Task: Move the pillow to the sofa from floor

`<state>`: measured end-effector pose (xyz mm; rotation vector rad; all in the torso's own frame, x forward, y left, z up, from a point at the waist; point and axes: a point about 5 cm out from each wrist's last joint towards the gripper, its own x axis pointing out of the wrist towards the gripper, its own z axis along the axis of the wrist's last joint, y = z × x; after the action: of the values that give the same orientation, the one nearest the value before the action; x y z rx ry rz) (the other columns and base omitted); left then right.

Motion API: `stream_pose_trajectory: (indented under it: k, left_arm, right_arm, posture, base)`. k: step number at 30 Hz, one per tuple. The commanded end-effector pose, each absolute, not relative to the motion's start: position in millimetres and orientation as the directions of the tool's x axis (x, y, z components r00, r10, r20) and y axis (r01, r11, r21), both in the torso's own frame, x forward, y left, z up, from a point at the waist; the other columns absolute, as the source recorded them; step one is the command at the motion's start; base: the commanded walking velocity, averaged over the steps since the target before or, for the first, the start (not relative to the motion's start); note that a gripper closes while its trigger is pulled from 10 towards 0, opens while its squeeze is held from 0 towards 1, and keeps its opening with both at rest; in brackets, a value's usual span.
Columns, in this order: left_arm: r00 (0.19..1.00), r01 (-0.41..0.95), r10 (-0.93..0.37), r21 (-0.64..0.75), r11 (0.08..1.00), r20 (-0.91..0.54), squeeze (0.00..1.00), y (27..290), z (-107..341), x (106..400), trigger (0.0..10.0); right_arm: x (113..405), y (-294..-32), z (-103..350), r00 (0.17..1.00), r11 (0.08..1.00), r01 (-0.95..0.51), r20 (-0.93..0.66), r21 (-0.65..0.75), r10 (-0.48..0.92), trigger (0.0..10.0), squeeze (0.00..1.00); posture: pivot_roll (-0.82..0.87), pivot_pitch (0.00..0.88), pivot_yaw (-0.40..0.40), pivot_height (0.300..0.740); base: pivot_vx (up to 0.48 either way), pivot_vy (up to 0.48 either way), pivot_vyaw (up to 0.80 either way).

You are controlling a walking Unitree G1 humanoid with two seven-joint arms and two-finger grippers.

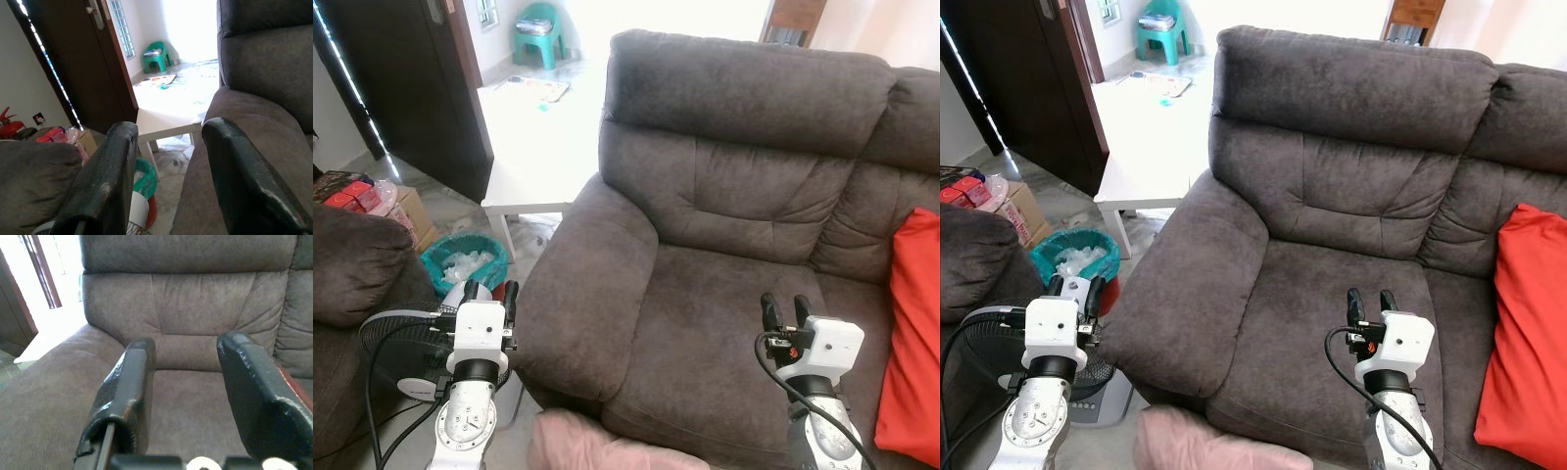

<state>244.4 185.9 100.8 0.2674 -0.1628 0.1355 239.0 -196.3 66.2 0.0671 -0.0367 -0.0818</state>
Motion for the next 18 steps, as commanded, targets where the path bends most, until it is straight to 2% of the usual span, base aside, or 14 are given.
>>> stream_pose_trajectory:
  k: [1, 8, 18]
  left_arm:
    - [0.981, -0.145, 0.108, 0.242, 0.959, 0.162, 0.00, 184.8, 99.9, 245.0, 10.0]
    - [0.982, -0.146, 0.110, 0.244, 0.959, 0.153, 0.00, 185.3, 98.3, 244.7, 10.0]
    - [0.983, -0.146, 0.112, 0.246, 0.958, 0.147, 0.00, 185.0, 97.1, 245.5, 10.0]
  right_arm:
    - [238.7, -197.1, 63.5, 0.997, 0.995, 0.079, 0.012, 0.056, -0.080, 10.0, 0.00]
    - [239.2, -194.7, 62.4, 0.998, 0.997, 0.063, 0.003, 0.052, -0.063, 10.0, 0.00]
    - [239.9, -193.2, 61.0, 0.999, 0.998, 0.048, -0.002, 0.047, -0.048, 10.0, 0.00]
  posture:
    - [0.10, 0.000, -0.045, 0.656]
    - [0.10, 0.000, -0.049, 0.618]
    - [0.11, 0.000, -0.052, 0.618]
  base:
    - [0.000, 0.000, 0.00]
    - [0.000, 0.000, 0.00]
    - [0.000, 0.000, 0.00]
